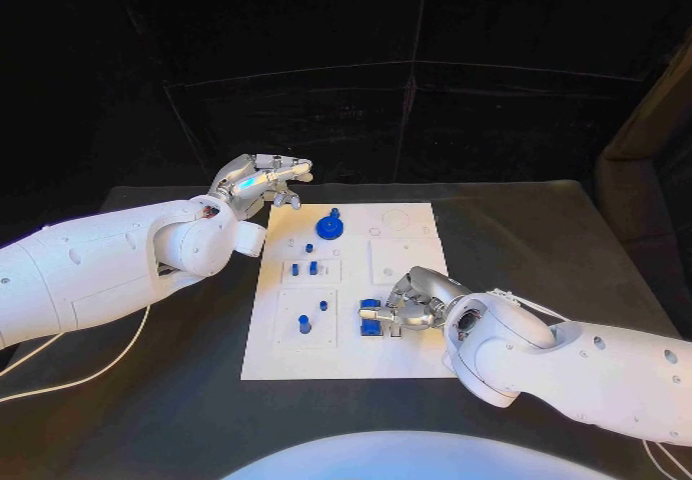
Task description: Assemble the parts on the task board
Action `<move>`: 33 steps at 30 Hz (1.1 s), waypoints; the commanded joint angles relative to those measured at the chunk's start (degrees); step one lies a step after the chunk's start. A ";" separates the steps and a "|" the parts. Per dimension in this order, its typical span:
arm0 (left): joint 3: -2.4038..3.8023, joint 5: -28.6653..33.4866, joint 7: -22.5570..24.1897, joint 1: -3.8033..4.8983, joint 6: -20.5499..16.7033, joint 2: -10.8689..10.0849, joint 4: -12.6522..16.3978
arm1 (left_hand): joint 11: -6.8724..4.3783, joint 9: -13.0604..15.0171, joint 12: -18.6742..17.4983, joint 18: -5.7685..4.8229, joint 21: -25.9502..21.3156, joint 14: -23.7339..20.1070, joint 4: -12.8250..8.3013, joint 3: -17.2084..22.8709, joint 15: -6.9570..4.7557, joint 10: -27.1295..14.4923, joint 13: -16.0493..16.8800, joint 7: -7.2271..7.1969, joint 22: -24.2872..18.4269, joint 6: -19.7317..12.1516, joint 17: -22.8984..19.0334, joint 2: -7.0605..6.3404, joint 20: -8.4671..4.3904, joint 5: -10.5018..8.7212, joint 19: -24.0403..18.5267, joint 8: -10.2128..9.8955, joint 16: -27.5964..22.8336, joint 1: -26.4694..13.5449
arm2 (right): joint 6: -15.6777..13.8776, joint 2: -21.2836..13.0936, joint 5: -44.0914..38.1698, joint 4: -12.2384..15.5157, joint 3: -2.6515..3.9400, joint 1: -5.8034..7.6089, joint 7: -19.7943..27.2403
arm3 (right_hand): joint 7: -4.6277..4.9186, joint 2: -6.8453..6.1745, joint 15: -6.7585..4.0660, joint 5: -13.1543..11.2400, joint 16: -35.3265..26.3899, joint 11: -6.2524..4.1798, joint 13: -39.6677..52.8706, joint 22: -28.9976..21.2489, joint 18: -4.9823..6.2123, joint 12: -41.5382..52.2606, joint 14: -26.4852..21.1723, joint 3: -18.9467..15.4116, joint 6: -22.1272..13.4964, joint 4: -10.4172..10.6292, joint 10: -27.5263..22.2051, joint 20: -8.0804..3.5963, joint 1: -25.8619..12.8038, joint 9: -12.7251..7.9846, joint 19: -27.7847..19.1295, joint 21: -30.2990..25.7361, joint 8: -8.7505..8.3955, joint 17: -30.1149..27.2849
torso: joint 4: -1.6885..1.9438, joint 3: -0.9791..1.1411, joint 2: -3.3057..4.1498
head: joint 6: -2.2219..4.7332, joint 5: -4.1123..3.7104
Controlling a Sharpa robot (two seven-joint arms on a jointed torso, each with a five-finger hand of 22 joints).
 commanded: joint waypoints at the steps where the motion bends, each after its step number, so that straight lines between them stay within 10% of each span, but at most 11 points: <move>1: 0.04 0.14 0.21 0.10 0.53 -0.02 0.11 | 0.07 -0.01 0.17 0.78 -0.25 -0.38 -0.38 0.02 -0.07 -0.37 0.07 0.00 -0.09 -0.55 -0.08 0.18 0.08 0.12 0.33 -0.08 -0.20 0.45 | -1.24 -0.47 -0.71 0.47 0.02 0.06 1.87 | 0.10 1.13 -0.23 1.20 -0.22 -0.07 0.91 0.05 -1.07 -0.22 4.19 0.85 -0.44 -0.18 -0.25 -0.13 1.28 0.18 -0.07 -0.05 0.21 6.35 | -0.08 0.04 -0.01 | 0.02 -0.05; 5: 0.04 0.14 0.20 0.09 0.53 -0.08 0.11 | 0.07 -0.01 0.17 0.78 -0.25 -0.38 -0.38 0.02 -0.07 -0.37 0.07 0.00 -0.09 -0.55 -0.08 0.18 0.08 0.12 0.33 -0.08 -0.20 0.45 | -2.35 -2.30 0.09 1.48 0.02 0.06 6.69 | 0.23 3.15 -0.23 6.43 -0.40 -0.03 0.98 -0.04 -1.04 -0.61 4.15 3.10 -1.15 -3.33 -0.37 -0.18 10.56 0.55 -0.17 -0.15 0.06 6.16 | -0.10 0.07 0.02 | 0.11 -0.08; 14: 0.03 0.14 0.18 0.09 0.50 -0.13 0.07 | 0.07 -0.01 0.17 0.78 -0.25 -0.38 -0.38 0.02 -0.07 -0.37 0.07 0.00 -0.09 -0.55 -0.08 0.18 0.08 0.12 0.33 -0.08 -0.20 0.45 | -2.83 -9.34 2.17 4.20 0.03 0.12 11.96 | 1.69 4.19 0.72 9.63 -0.65 1.15 0.41 -0.17 -1.03 -1.98 4.08 2.98 -4.15 -6.06 -1.04 0.50 16.30 -0.09 -0.36 -0.30 -2.53 5.89 | -0.18 0.00 -0.09 | 0.30 -1.01; 17: 0.03 0.14 0.20 0.08 0.52 -0.07 0.09 | 0.07 -0.01 0.17 0.78 -0.25 -0.38 -0.38 0.02 -0.07 -0.37 0.07 0.00 -0.09 -0.55 -0.08 0.18 0.08 0.12 0.33 -0.08 -0.20 0.45 | 0.03 -13.09 2.43 5.05 0.04 0.15 12.63 | 2.46 4.88 1.23 14.00 -2.03 1.76 -3.91 -1.65 -0.74 -7.89 3.49 2.68 -5.45 -6.00 -3.71 1.00 16.98 -0.79 -1.11 -1.15 -4.41 3.58 | -0.12 0.02 -0.07 | 0.37 -1.43; 33: -0.06 0.14 0.20 0.04 0.77 0.14 0.35 | 0.11 -0.02 0.23 0.77 -0.30 -0.39 -0.44 -0.03 -0.05 -0.45 0.06 0.04 -0.13 -0.59 -0.14 0.15 0.09 0.12 0.37 -0.08 -0.18 0.52 | 6.79 -19.77 -5.22 5.47 0.01 0.14 7.01 | 2.48 5.18 1.42 13.96 -2.51 1.86 -5.49 -1.91 -0.64 -10.07 3.45 0.97 -4.24 -4.76 -3.95 1.44 16.51 -1.22 -1.29 -1.42 -5.73 3.17 | -0.37 0.11 -0.04 | 0.34 -2.70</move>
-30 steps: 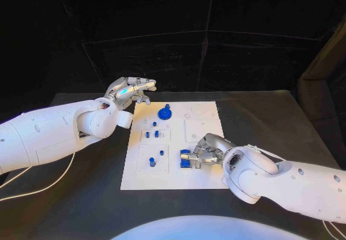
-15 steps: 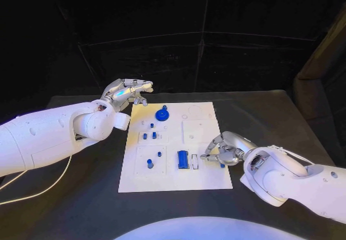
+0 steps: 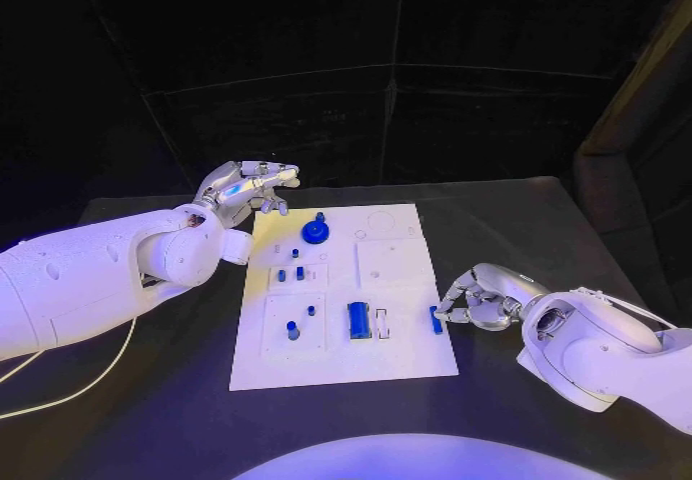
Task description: Assemble the parts on the task board
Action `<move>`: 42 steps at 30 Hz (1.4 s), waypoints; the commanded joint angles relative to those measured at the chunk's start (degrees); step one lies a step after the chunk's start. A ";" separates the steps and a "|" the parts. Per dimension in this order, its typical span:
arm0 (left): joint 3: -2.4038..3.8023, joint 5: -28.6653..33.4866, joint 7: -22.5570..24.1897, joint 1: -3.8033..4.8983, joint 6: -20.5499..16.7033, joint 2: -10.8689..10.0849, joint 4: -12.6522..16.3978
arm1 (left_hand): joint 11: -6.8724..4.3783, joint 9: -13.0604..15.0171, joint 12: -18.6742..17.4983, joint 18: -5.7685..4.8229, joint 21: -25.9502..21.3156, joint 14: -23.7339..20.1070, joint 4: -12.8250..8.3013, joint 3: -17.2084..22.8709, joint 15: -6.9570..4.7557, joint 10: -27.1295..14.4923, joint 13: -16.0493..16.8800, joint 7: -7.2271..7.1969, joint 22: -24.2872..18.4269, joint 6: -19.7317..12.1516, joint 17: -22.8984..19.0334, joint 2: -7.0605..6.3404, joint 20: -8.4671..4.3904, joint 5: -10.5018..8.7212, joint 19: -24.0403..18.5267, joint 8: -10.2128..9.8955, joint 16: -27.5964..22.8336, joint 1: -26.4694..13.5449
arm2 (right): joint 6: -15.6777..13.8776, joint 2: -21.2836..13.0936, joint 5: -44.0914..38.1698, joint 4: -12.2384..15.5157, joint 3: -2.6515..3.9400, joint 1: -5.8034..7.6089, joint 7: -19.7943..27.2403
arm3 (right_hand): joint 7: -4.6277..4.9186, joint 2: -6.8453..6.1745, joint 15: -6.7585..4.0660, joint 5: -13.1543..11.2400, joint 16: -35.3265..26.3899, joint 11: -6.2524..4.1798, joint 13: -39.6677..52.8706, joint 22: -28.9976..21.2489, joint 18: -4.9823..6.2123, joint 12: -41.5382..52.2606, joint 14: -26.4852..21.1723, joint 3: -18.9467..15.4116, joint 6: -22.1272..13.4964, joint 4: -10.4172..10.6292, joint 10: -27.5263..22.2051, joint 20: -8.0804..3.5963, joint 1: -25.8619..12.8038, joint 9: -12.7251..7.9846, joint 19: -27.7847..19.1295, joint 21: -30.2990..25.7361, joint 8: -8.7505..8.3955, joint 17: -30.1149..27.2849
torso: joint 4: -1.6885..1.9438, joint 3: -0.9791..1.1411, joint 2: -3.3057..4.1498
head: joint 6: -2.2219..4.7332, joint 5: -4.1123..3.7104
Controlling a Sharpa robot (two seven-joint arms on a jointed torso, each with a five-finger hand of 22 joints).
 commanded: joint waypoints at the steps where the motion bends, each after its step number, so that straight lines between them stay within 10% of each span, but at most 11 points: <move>1: 0.00 0.14 0.27 0.06 0.73 0.05 0.05 | 0.11 -0.02 0.23 0.78 -0.30 -0.39 -0.44 -0.04 -0.05 -0.45 0.06 -0.17 -0.05 -0.38 -0.05 0.15 0.09 0.12 0.37 -0.08 -0.18 0.52 | 4.83 0.46 -3.75 -0.50 0.00 0.04 -3.48 | -0.11 -0.15 0.33 -0.43 -0.10 -0.13 0.34 0.22 -0.67 0.50 3.46 -0.62 0.76 0.48 0.59 0.18 -0.60 -0.03 0.01 0.08 -0.20 3.16 | 0.05 0.07 -0.02 | -0.14 -0.11; 20: -0.16 0.14 0.24 0.02 0.84 -0.02 -0.09 | 0.11 -0.02 0.23 0.78 -0.30 -0.39 -0.44 -0.04 -0.05 -0.45 0.06 -0.17 -0.05 -0.38 -0.05 0.15 0.09 0.12 0.37 -0.08 -0.18 0.52 | 7.18 4.63 -5.19 -3.27 -0.02 0.00 -6.50 | -0.37 -0.59 0.16 -1.00 -0.24 -0.34 0.22 0.08 -0.63 0.23 3.48 -1.90 1.58 1.26 0.76 0.05 -0.74 0.04 -0.03 -0.03 -0.42 3.07 | 0.07 -0.05 0.02 | -0.28 0.08; 42: -0.31 0.14 -0.08 0.00 1.14 -0.10 -0.04 | 0.13 -0.01 0.28 0.77 -0.34 -0.41 -0.43 -0.08 -0.03 -0.48 0.06 -0.15 -0.07 -0.39 -0.10 0.15 0.09 0.11 0.39 -0.07 -0.18 0.51 | 14.32 9.20 -16.30 -5.75 -0.02 -0.04 -9.35 | -0.27 -0.64 0.10 -2.09 -0.28 -0.38 0.34 0.59 -0.74 -0.06 3.57 -1.85 2.00 -2.49 0.57 -0.03 6.52 0.06 0.09 0.06 -1.45 3.44 | 0.12 -0.12 -0.06 | -0.52 0.31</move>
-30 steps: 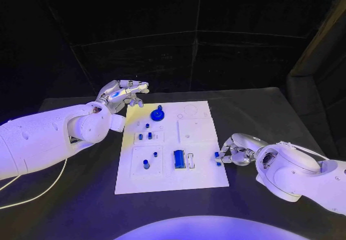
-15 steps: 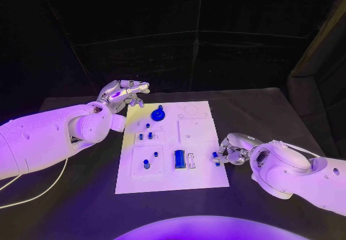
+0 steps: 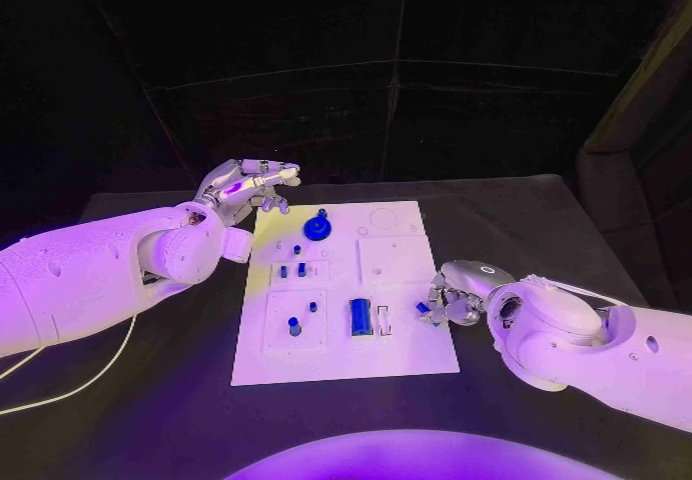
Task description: Assemble the parts on the task board
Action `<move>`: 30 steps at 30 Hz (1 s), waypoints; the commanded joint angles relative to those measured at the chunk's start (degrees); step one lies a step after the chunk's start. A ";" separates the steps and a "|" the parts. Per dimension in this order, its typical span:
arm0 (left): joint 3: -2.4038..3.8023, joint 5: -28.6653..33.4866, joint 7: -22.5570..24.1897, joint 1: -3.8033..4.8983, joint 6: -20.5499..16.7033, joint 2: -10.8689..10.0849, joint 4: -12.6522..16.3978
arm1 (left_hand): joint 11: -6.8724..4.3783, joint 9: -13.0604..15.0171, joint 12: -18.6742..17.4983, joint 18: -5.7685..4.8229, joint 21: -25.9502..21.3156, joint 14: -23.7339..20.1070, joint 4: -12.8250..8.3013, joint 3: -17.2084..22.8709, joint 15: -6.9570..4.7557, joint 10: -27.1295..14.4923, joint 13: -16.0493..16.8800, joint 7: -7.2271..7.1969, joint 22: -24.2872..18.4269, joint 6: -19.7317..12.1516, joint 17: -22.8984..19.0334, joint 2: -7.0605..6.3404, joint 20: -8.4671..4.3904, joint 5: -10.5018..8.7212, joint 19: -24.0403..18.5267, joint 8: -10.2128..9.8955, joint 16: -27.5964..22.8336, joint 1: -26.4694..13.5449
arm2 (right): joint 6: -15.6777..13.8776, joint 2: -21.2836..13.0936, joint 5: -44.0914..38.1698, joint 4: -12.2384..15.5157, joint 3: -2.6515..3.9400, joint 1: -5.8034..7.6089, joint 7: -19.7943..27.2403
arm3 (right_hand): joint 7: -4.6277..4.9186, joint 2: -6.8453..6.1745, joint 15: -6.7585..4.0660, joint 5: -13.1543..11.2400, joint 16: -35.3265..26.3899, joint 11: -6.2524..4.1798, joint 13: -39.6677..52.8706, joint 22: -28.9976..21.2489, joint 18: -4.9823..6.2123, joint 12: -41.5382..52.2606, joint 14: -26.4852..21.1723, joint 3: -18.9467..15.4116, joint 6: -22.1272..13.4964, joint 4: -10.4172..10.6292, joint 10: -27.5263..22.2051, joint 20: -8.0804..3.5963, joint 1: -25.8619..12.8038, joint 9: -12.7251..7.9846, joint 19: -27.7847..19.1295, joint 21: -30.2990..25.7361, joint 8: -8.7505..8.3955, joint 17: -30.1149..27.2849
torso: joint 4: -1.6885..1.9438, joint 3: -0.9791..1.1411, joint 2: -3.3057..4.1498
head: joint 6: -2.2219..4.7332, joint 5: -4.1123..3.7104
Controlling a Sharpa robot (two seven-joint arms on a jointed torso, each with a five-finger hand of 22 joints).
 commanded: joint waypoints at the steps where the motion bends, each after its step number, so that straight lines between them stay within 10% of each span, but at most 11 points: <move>1: 0.02 0.13 0.03 0.07 0.85 -0.04 0.12 | -0.08 -0.01 0.28 0.77 -0.34 -0.41 -0.27 0.08 -0.03 -0.28 0.06 -0.14 -0.09 -0.39 -0.05 0.15 0.09 0.11 0.39 -0.07 -0.18 0.51 | 5.26 0.21 -3.39 -0.43 -0.39 -0.37 -1.80 | 0.27 -0.05 0.10 -0.30 -0.01 -0.28 0.01 0.10 -0.74 -0.06 3.57 -0.02 0.07 -0.41 0.03 -0.03 0.85 -0.15 0.09 0.06 -0.34 3.48 | -0.11 0.00 -0.07 | -0.01 0.07; 12: -0.02 0.13 -0.02 0.08 0.94 -0.21 0.29 | -0.08 -0.01 0.28 0.77 -0.34 -0.41 -0.27 0.08 -0.03 -0.28 0.06 -0.14 -0.09 -0.39 -0.05 0.15 0.09 0.11 0.39 -0.07 -0.18 0.51 | -0.35 -0.06 2.98 1.23 -0.39 -0.38 -2.47 | -0.62 4.33 -0.51 3.64 0.25 -1.05 0.04 2.36 -1.16 -0.23 3.72 4.71 1.51 -0.23 0.13 -0.60 3.31 -0.06 1.17 1.30 -0.55 4.07 | -0.05 0.05 -0.05 | 0.05 0.26; 21: -0.03 0.13 -0.13 0.08 0.97 -0.22 0.32 | -0.06 -0.02 0.31 0.76 -0.37 -0.44 -0.26 0.03 -0.02 -0.32 0.05 -0.13 -0.12 -0.41 -0.12 0.14 0.10 0.12 0.41 -0.07 -0.20 0.49 | -11.24 -0.97 14.15 3.89 -0.37 -0.36 0.28 | -1.00 2.56 -0.89 5.85 0.90 -1.41 1.28 3.51 -1.39 1.29 3.99 8.31 2.20 1.12 1.21 -1.07 2.00 0.42 1.76 1.98 -0.66 5.17 | 0.01 0.02 -0.03 | -0.04 0.38; 30: -0.04 0.13 -0.05 0.08 0.91 -0.29 0.49 | -0.07 -0.01 0.31 0.76 -0.38 -0.43 -0.27 0.03 -0.02 -0.32 0.05 -0.13 -0.12 -0.41 -0.10 0.15 0.10 0.12 0.41 -0.07 -0.18 0.51 | -15.89 -0.78 19.10 5.38 -0.35 -0.35 2.43 | -1.13 -0.14 -1.00 8.03 1.33 -1.52 2.03 4.28 -1.54 2.07 4.15 10.69 2.80 2.52 1.83 -1.20 0.07 0.86 2.13 2.40 -0.82 5.89 | -0.01 -0.06 -0.05 | -0.09 0.57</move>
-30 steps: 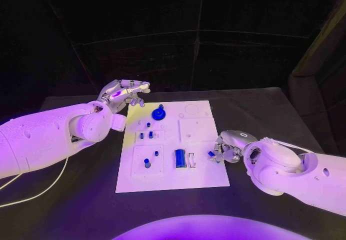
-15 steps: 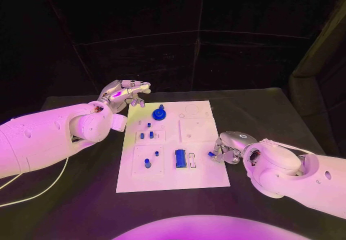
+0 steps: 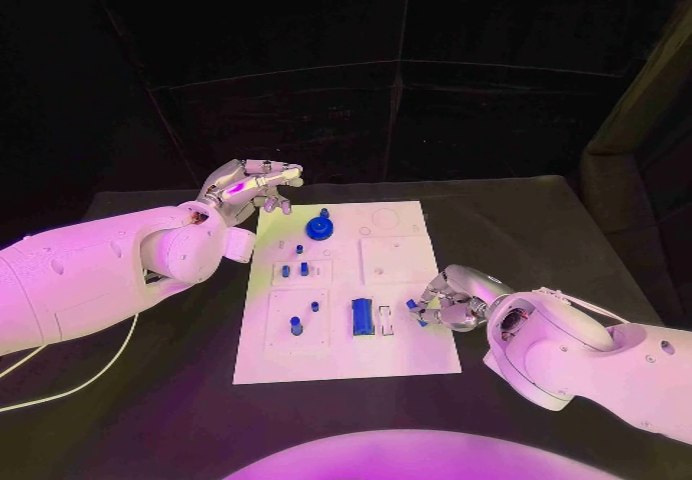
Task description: Assemble the parts on the task board
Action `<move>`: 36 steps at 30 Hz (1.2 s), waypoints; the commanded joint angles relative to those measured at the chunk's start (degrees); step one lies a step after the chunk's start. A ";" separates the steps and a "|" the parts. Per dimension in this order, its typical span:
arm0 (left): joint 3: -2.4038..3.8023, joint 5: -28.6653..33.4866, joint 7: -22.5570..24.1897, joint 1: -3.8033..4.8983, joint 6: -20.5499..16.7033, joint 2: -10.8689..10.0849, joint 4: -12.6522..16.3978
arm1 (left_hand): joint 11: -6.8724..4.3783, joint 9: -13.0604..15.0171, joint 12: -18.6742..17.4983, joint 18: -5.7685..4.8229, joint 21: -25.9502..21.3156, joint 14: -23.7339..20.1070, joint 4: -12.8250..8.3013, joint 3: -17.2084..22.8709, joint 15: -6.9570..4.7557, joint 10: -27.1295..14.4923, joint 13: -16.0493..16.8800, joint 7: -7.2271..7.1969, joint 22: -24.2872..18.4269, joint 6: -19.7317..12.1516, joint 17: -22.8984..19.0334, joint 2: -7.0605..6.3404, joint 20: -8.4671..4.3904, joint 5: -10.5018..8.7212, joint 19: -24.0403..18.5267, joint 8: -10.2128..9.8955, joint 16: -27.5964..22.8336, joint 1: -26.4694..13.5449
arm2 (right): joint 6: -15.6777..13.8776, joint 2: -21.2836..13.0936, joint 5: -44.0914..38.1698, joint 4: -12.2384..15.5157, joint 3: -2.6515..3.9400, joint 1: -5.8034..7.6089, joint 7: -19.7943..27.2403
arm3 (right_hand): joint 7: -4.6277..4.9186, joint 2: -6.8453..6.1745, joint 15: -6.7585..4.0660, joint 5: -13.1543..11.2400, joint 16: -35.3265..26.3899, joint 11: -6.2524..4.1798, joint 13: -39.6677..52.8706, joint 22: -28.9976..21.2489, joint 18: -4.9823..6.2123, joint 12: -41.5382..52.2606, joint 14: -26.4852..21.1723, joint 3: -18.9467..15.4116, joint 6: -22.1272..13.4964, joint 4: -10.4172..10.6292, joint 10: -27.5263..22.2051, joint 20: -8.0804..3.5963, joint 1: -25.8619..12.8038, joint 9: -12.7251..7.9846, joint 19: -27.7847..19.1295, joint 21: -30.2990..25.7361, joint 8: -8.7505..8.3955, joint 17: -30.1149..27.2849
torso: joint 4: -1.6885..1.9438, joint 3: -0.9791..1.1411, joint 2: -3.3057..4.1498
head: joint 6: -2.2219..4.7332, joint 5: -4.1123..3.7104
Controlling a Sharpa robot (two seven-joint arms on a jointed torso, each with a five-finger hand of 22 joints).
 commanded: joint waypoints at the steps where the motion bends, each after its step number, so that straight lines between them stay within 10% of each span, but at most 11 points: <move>1: 0.04 0.13 0.24 0.08 0.63 -0.03 0.23 | -0.07 -0.01 0.33 0.76 -0.38 -0.43 -0.29 0.04 -0.02 -0.33 0.05 -0.14 -0.09 -0.42 -0.01 0.16 0.10 0.12 0.41 -0.06 -0.16 0.55 | -4.50 0.26 4.73 0.24 0.01 0.06 2.05 | -0.51 -1.24 -0.25 0.96 0.37 -0.58 0.07 1.21 -0.63 0.10 4.03 0.66 0.97 0.17 1.11 -0.19 -0.20 0.28 0.66 0.26 0.02 5.93 | 0.04 -0.08 -0.02 | -0.06 0.00; 36: 0.04 0.13 -0.01 0.11 0.78 0.11 0.58 | -0.05 -0.03 0.34 0.76 -0.43 -0.48 -0.38 0.01 -0.01 -0.46 0.03 -0.11 -0.12 -0.51 -0.16 0.12 0.11 0.12 0.43 -0.09 -0.20 0.66 | 1.93 7.69 7.71 -4.56 0.01 0.08 -2.29 | -0.95 -2.42 -0.46 1.83 0.84 -0.87 0.86 2.04 -0.78 1.01 4.19 1.72 2.26 0.73 1.70 -0.33 -1.38 0.83 1.01 0.71 0.36 6.70 | -0.08 0.01 0.04 | -0.36 0.89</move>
